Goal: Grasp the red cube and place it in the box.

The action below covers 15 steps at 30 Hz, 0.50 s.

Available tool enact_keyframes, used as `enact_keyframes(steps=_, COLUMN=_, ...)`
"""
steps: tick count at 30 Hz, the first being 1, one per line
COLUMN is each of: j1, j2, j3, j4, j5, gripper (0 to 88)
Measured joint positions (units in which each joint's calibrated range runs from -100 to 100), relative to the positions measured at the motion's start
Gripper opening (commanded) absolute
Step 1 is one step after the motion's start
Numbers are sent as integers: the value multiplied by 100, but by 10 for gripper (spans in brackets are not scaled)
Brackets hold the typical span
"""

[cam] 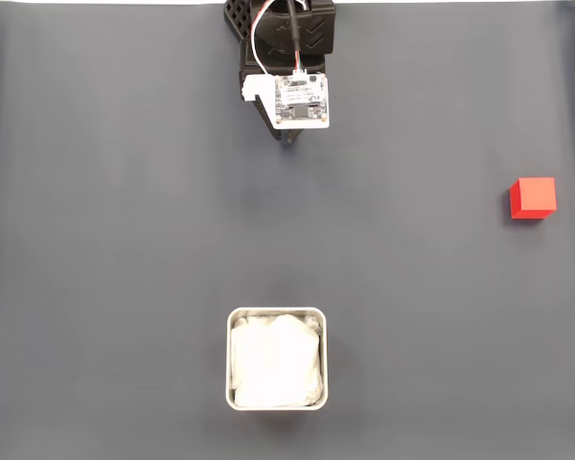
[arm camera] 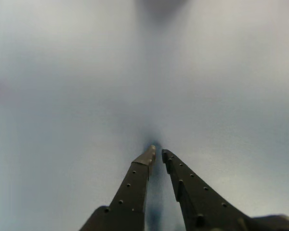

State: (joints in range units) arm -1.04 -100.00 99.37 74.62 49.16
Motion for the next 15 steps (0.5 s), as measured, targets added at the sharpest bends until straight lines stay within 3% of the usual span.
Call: enact_keyframes(steps=15, j1=0, j2=0, j3=0, j4=0, j5=0, gripper=0)
